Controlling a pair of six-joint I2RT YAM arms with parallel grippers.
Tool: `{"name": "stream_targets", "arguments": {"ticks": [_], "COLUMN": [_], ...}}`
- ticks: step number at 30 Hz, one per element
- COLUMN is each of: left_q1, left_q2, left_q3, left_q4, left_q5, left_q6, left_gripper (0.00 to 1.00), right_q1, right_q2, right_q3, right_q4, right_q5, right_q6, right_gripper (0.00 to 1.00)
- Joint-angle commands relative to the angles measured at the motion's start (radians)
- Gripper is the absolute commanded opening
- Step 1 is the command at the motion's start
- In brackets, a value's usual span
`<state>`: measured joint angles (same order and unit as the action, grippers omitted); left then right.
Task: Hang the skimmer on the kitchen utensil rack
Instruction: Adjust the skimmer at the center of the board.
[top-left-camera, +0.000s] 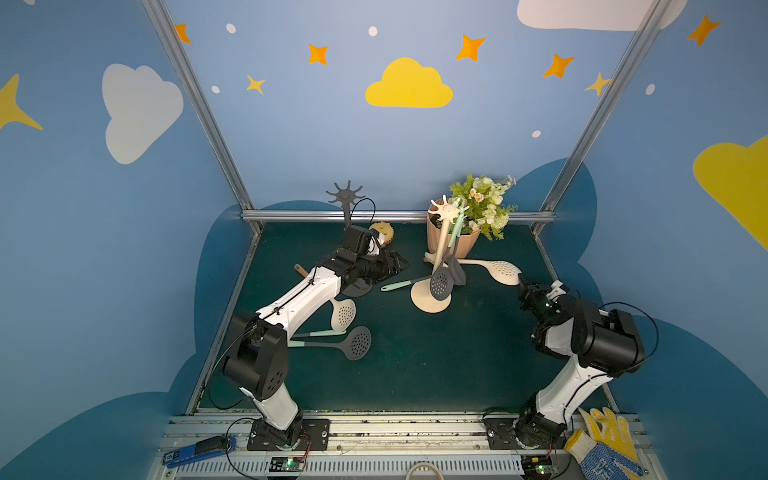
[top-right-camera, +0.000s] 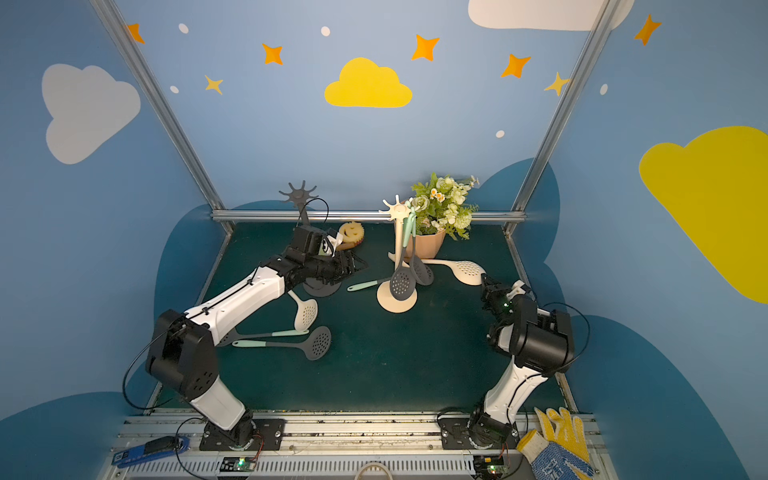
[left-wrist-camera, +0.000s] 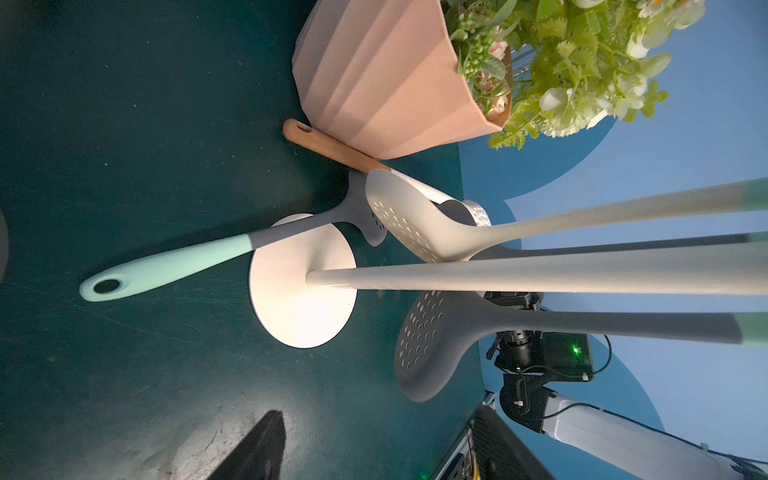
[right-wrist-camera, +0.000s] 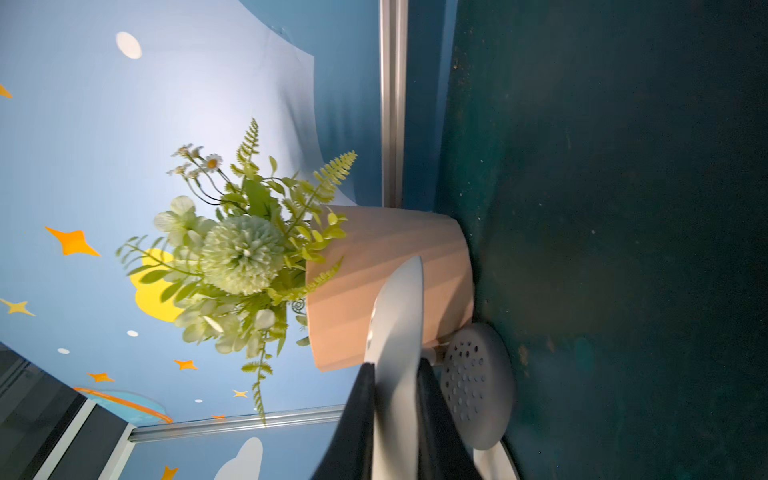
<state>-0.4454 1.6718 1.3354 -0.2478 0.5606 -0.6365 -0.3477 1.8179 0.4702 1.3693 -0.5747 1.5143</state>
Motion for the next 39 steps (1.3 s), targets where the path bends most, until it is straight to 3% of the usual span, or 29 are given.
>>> {"name": "stream_targets", "arguments": {"ticks": [1, 6, 15, 21, 25, 31, 35, 39], "left_q1": [-0.001, -0.005, -0.009, -0.012, -0.014, -0.016, -0.015, -0.008], "left_q2": [-0.007, -0.017, -0.032, -0.042, -0.048, -0.043, -0.037, -0.033], "left_q3": [-0.008, -0.006, -0.007, -0.008, -0.008, -0.002, 0.005, 0.016], "left_q4": [0.022, 0.020, 0.015, 0.016, 0.012, 0.002, -0.017, -0.042], "left_q5": [0.013, 0.010, 0.009, 0.010, 0.007, 0.009, -0.003, -0.014], "left_q6": [0.004, 0.006, 0.008, 0.006, 0.010, 0.015, 0.030, 0.049], "left_gripper": [0.72, 0.72, 0.72, 0.72, 0.72, 0.72, 0.73, 0.73], "right_q1": [-0.035, -0.064, -0.106, -0.122, -0.119, -0.012, 0.169, 0.305], "right_q2": [-0.080, -0.237, -0.670, -0.828, -0.859, -0.794, -0.675, -0.532], "right_q3": [-0.013, -0.031, 0.005, 0.067, 0.104, 0.248, 0.399, 0.538], "right_q4": [0.005, -0.154, -0.771, -0.991, -1.128, -1.420, -1.664, -1.802], "right_q5": [-0.040, -0.058, -0.006, 0.002, -0.022, -0.068, 0.074, 0.256], "right_q6": [-0.010, -0.084, -0.326, -0.416, -0.493, -0.786, -1.060, -1.233], "right_gripper": [0.16, 0.15, 0.15, 0.16, 0.17, 0.36, 0.51, 0.57]}}
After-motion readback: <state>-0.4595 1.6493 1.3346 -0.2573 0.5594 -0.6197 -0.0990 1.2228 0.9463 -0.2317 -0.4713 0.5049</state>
